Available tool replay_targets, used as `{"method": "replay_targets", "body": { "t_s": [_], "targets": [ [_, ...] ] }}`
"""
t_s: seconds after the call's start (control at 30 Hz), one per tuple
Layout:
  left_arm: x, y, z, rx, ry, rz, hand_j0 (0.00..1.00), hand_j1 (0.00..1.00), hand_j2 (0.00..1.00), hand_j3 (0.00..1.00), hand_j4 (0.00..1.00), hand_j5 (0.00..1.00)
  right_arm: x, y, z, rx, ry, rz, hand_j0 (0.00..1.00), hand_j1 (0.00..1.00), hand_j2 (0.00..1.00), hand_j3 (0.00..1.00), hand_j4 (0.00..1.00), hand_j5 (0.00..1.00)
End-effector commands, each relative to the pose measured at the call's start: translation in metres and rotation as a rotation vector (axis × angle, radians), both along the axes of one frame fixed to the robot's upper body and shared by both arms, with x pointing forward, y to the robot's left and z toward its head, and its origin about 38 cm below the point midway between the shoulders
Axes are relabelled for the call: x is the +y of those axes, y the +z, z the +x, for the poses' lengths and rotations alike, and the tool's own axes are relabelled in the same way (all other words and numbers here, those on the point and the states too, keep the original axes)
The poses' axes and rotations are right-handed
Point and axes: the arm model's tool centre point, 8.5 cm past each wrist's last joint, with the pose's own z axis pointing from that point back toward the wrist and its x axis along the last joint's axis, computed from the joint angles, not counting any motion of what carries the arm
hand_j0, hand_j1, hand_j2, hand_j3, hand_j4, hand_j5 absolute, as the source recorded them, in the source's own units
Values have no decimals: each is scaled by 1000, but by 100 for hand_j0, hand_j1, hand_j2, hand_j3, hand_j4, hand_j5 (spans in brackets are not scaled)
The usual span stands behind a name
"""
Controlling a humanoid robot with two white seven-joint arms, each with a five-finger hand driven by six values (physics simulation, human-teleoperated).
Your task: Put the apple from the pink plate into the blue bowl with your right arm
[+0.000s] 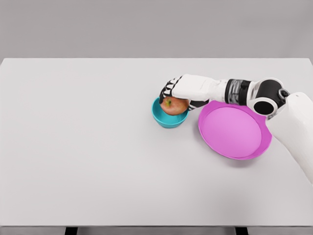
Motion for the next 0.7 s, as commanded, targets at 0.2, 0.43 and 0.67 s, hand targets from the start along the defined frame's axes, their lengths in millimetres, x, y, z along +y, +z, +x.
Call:
{"method": "replay_targets", "body": {
  "t_s": [0.2,0.43,0.67],
  "targets": [
    [0,0,0,0,0,0,100,100,100,100,100,100,4,-4,-3,13,14,-5,100,100,100,100,100,100],
    [0,0,0,0,0,-1,100,100,100,100,100,100,6,-2,-2,9,17,-3,100,100,100,100,100,100],
    [0,0,0,0,0,0,100,100,100,100,100,100,17,20,-10,-51,61,19,100,100,100,100,100,100]
  ]
}}
